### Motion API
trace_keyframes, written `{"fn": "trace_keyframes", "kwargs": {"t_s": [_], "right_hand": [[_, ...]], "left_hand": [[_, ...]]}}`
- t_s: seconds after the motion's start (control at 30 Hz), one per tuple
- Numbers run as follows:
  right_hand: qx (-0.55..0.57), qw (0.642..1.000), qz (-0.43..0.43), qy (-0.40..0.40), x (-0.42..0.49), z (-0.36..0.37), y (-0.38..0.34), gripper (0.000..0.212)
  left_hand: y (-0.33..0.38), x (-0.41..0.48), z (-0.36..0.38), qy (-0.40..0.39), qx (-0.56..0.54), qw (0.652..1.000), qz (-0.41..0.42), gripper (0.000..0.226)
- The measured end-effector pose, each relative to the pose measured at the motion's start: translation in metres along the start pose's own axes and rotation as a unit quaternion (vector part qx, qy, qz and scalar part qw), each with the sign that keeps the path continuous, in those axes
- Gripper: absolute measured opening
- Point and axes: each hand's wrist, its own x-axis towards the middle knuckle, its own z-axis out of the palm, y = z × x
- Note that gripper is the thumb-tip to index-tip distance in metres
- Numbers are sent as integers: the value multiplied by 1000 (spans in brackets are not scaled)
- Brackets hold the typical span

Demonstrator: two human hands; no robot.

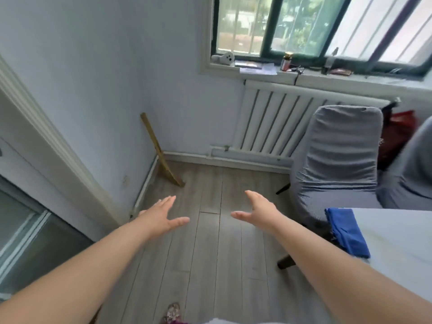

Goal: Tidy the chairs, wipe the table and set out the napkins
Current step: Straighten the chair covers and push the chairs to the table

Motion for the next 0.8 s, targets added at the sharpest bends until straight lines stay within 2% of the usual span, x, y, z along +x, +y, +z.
{"fn": "trace_keyframes", "kwargs": {"t_s": [0.13, 0.23, 0.47, 0.6, 0.8], "right_hand": [[33, 997, 65, 31, 45, -38, 0, 97], [53, 993, 93, 46, 71, -58, 10, 95], [108, 978, 159, 83, 157, -121, 85, 97], [161, 962, 185, 119, 211, -182, 145, 103], [178, 940, 218, 192, 263, -308, 239, 96]], "left_hand": [[37, 80, -61, -16, 13, 997, 69, 89], [72, 127, -80, -35, 19, 993, 114, 85], [169, 266, -99, -77, 67, 979, 177, 85], [246, 345, -117, -80, 84, 975, 187, 87], [399, 445, -150, -72, 108, 962, 239, 89]]}}
